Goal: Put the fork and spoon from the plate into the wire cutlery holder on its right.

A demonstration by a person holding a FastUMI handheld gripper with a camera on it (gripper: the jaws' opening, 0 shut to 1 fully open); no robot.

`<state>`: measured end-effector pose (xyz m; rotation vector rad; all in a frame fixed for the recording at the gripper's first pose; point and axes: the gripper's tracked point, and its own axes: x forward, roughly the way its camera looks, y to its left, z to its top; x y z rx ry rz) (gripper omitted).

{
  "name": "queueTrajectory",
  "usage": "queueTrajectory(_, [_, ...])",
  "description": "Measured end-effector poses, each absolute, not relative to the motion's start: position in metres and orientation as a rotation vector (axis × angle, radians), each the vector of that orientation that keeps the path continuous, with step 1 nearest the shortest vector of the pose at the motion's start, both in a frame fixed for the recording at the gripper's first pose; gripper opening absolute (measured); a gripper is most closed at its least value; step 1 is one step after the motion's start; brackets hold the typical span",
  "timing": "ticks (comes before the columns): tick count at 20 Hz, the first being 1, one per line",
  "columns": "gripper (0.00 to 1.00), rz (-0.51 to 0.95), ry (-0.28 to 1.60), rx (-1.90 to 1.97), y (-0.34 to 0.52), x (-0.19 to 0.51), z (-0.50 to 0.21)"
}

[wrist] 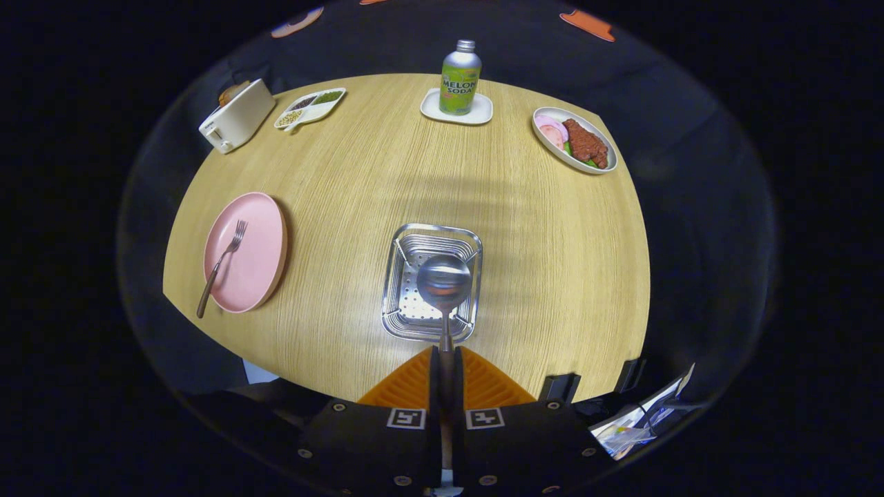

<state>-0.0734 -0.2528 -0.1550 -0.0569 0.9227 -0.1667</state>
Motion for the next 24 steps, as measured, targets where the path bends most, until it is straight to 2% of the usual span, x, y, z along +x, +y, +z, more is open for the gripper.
queueTrajectory(6, [0.09, -0.129, 0.973, -0.057, -0.253, -0.061, -0.156])
queueTrajectory(10, [0.1, -0.126, 0.907, -0.058, -0.25, -0.049, -0.148])
queueTrajectory(14, [0.11, -0.154, 0.739, -0.009, -0.248, -0.031, -0.123])
queueTrajectory(21, [0.12, -0.179, 0.286, 0.073, -0.225, -0.016, -0.038])
queueTrajectory(24, [0.2, -0.191, 0.127, 0.075, -0.212, -0.02, -0.005])
